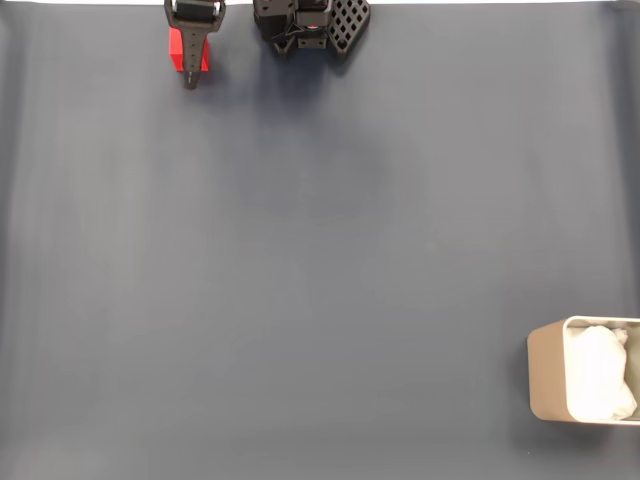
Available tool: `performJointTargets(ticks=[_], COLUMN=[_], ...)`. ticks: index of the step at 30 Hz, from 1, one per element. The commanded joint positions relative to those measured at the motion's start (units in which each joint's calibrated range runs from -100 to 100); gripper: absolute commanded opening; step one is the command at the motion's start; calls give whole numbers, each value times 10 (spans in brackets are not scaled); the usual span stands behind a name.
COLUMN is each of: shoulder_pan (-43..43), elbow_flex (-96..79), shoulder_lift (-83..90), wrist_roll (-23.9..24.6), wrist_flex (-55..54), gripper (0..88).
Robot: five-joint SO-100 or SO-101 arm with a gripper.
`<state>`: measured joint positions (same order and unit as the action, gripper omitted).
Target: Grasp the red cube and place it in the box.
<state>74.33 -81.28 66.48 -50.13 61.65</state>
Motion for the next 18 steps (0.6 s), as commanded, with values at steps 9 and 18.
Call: performJointTargets(ticks=[9,18], shoulder_pan=[-16,-16], elbow_flex=[1,1], shoulder_lift=[8,4], wrist_roll=[-1,-1], wrist_flex=[-5,-9], gripper=[325,299])
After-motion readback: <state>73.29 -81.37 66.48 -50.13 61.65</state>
